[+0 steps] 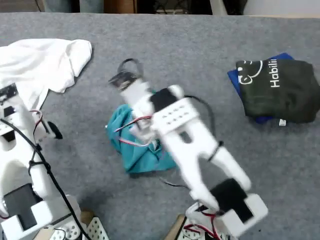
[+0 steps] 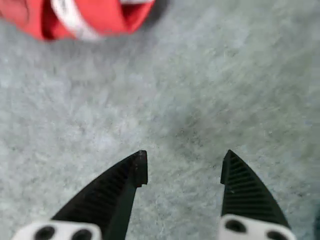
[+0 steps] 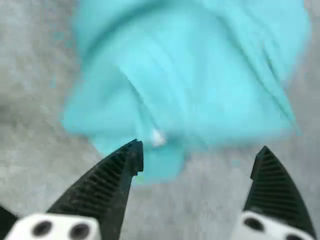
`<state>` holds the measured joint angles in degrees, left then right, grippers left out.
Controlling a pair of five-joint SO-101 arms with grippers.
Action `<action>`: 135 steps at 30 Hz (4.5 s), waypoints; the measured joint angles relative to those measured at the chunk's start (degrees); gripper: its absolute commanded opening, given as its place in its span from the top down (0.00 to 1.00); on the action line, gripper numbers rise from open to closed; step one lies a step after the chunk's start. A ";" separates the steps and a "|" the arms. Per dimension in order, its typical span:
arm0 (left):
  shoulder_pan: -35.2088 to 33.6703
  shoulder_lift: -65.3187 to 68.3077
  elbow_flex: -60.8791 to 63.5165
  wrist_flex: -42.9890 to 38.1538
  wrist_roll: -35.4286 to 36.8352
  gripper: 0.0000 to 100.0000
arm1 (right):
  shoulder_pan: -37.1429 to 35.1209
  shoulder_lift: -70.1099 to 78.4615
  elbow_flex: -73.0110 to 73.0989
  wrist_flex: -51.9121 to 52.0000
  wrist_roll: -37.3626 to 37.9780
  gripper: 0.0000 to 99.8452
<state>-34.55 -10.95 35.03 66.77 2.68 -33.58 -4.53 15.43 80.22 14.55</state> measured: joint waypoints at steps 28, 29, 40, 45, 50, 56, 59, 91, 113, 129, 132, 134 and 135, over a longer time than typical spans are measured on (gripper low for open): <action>-0.70 0.44 0.44 0.09 3.34 0.74 | 13.45 34.81 -83.16 19.96 -37.45 0.98; -0.70 0.44 0.44 0.09 3.34 0.74 | 16.62 36.22 -81.05 19.96 -37.80 0.98; 0.53 0.44 0.44 2.02 3.34 0.74 | 41.58 53.71 -68.92 19.69 -17.85 0.93; 12.31 0.09 -1.76 8.18 -1.76 0.74 | 42.11 54.24 -72.79 19.69 -8.18 0.71; 32.70 -8.18 -4.66 12.84 -3.08 0.74 | 42.29 54.24 -83.16 19.69 -6.59 0.63; 62.95 -18.55 -5.63 10.11 -3.25 0.74 | 43.96 54.24 -94.95 20.31 -0.44 0.63; 71.03 -16.35 -3.34 2.73 -3.25 0.74 | 47.12 54.24 -98.55 20.31 0.53 0.63; 56.70 21.45 -20.57 4.84 1.58 0.97 | 57.93 55.21 -108.84 17.76 4.40 0.90; 15.74 -0.70 -40.88 4.84 1.58 0.97 | 38.59 45.63 -87.65 20.75 2.55 0.72; 0.44 12.22 -28.92 -8.26 1.49 0.97 | 10.64 40.35 -33.23 -5.10 6.95 0.96; -1.67 13.98 -28.92 -8.26 1.49 0.97 | 10.81 43.34 -36.13 -5.89 5.10 0.95; -2.73 15.12 -28.92 -8.26 1.49 0.97 | 12.22 43.78 -38.68 -5.45 4.22 0.98; -3.16 15.56 -28.92 -8.26 1.49 0.97 | 13.27 44.04 -40.53 -4.31 3.69 0.99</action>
<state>-37.71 4.62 6.11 58.51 4.18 -20.31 39.52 -25.10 75.91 18.24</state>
